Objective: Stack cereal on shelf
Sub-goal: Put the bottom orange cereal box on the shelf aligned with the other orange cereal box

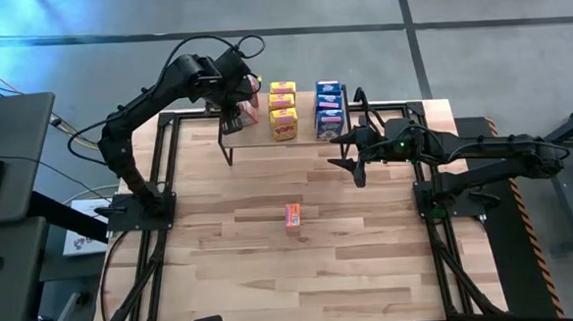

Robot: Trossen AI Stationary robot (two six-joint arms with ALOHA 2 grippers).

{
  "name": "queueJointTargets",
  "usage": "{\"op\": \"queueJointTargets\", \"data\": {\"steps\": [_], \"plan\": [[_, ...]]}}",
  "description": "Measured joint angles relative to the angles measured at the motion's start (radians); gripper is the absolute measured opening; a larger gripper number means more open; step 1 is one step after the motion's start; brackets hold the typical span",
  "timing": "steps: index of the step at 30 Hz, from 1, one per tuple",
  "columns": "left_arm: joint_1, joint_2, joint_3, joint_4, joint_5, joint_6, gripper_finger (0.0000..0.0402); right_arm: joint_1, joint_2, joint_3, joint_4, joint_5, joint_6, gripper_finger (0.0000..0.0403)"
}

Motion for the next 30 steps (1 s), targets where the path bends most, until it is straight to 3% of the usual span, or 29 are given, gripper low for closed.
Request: {"op": "queueJointTargets", "data": {"steps": [30], "plan": [[0.007,0.003,0.0,0.019,0.025,0.055,0.0121,0.0,0.0,0.0,0.0,0.0,0.0,0.0257]]}}
